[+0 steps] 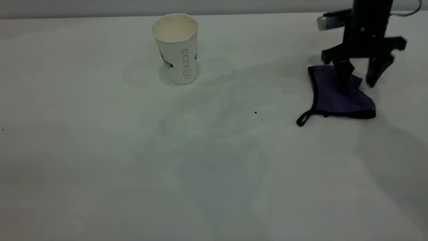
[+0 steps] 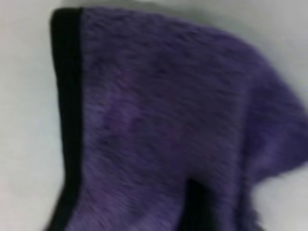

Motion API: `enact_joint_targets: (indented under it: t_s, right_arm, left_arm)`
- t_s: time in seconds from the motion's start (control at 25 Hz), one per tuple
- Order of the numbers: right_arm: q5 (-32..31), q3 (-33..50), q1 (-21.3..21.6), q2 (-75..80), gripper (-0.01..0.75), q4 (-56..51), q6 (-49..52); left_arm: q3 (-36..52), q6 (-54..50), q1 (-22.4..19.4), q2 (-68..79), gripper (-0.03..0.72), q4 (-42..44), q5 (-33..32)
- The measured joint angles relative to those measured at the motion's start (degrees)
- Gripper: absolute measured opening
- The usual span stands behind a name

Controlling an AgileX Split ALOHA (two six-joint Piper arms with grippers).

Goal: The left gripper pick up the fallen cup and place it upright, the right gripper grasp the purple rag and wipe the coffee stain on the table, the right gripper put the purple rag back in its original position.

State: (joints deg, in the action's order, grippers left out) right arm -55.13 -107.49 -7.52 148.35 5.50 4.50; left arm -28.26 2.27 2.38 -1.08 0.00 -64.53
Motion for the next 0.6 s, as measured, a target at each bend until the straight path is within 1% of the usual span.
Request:
enact_joint_targets:
  t_s: [0.08,0.12,0.2,0.28,0.36,0.48,0.6]
  right_arm:
    - [-1.4,-0.01,0.0,-4.51,0.712,0.41,-0.23]
    - [-2.62,-0.01,0.0,-7.07,0.721,0.41,-0.42]
    - [-5.85,-0.01,0.0,-13.75,0.726,0.14,-1.17]
    - [-10.62,-0.01,0.0,-19.92,0.726,-0.3,-2.06]
    - [-13.43,-0.01,0.0,-26.09,0.726,-0.7,-2.62]
    - [-14.17,1.63,-0.61,-34.22,0.726,-0.71,-3.11]
    - [-14.74,6.16,-2.07,-42.6,0.726,-0.72,-3.16]
  left_arm:
    - [0.0,0.0,0.0,0.0,0.531,0.0,0.0]
    - [0.0,0.0,0.0,0.0,0.531,0.0,0.0]
    - [0.0,0.0,0.0,0.0,0.531,0.0,0.0]
    - [0.0,0.0,0.0,0.0,0.531,0.0,0.0]
    - [0.0,0.0,0.0,0.0,0.531,0.0,0.0]
    - [0.0,0.0,0.0,0.0,0.531,0.0,0.0]
    - [0.0,0.0,0.0,0.0,0.531,0.0,0.0]
